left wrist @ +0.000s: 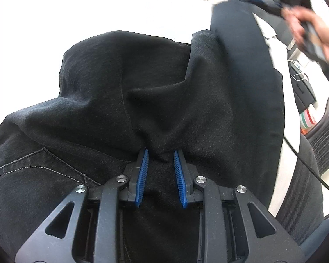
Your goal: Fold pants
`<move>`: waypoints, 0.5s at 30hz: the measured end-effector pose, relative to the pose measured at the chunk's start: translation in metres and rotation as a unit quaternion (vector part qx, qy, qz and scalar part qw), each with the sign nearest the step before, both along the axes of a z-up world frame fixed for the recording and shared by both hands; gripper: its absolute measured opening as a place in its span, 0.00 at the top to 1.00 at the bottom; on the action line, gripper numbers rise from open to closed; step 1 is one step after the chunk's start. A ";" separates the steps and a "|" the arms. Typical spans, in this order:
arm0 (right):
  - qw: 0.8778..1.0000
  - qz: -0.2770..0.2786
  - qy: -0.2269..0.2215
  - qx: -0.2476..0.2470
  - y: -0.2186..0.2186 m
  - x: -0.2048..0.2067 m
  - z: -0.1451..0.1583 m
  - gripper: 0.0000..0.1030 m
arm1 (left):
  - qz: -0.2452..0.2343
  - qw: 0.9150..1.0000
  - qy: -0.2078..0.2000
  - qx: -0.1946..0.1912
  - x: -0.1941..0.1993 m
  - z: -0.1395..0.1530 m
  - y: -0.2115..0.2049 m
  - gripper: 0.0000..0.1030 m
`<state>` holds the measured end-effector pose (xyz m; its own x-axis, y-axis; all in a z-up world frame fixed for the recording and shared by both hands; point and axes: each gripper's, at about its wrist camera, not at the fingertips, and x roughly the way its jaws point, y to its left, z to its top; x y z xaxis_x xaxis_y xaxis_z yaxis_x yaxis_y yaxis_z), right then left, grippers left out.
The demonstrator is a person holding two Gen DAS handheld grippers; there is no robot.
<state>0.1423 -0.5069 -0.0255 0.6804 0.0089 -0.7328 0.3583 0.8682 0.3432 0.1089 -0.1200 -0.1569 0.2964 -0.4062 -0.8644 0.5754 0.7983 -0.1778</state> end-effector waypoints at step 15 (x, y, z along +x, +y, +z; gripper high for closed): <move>0.968 -0.217 -0.010 0.126 -0.104 -0.174 -0.114 0.94 | 0.039 0.999 0.014 -0.002 0.007 0.003 0.002 0.77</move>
